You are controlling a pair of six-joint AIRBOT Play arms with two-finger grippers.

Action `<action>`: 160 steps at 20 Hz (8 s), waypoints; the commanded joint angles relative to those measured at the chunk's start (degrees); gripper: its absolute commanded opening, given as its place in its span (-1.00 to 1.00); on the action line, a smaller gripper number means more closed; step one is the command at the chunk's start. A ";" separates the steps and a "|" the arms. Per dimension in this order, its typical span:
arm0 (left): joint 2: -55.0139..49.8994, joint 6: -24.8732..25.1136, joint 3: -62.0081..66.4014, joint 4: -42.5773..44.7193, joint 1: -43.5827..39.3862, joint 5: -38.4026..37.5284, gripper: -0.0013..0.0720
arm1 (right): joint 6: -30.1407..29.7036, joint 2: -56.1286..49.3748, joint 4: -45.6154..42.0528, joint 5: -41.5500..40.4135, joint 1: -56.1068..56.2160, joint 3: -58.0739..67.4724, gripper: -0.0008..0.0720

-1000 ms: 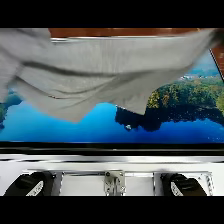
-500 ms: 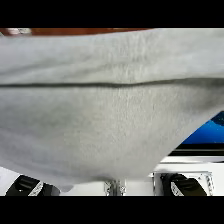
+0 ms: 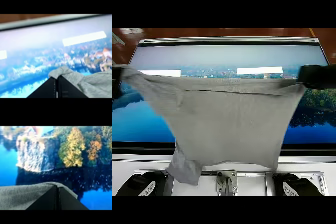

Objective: Fold the shirts.

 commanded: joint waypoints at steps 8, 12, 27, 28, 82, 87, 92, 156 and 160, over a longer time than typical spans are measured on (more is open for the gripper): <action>-34.71 -17.77 -8.00 -1.77 0.70 19.50 -0.87 | 10.60 -30.27 -3.39 -26.38 -0.02 -5.84 -0.82; -39.39 -17.31 -7.91 -5.16 0.81 17.64 -0.86 | 10.10 -33.53 5.33 -27.28 -0.02 -5.77 -0.71; -28.02 17.55 -24.74 -39.50 42.56 -26.58 0.94 | -13.97 -9.97 12.66 13.55 -27.61 -9.79 0.68; -28.44 19.21 -27.43 -40.11 42.40 -25.40 0.94 | -13.94 -9.38 15.52 12.46 -28.52 -12.09 0.68; -3.06 13.70 30.21 -35.15 27.54 -12.24 -0.87 | -30.86 22.36 44.96 -21.29 -24.63 -9.97 -0.83; 5.25 12.72 39.93 -31.41 27.52 -6.99 -0.87 | -29.20 37.07 36.48 -34.73 -24.68 -1.95 -0.83; 9.86 6.86 39.91 -21.81 27.52 -15.34 -0.87 | -24.37 42.40 27.69 -23.43 -24.68 -0.79 -0.82; -52.89 2.82 0.39 -10.67 16.04 -2.84 -0.59 | -1.86 -27.67 22.38 -44.30 -9.35 -32.96 -0.45; -52.22 4.61 4.39 -4.42 17.57 -19.34 0.78 | -9.31 -23.08 17.94 -34.16 -11.30 -29.33 0.32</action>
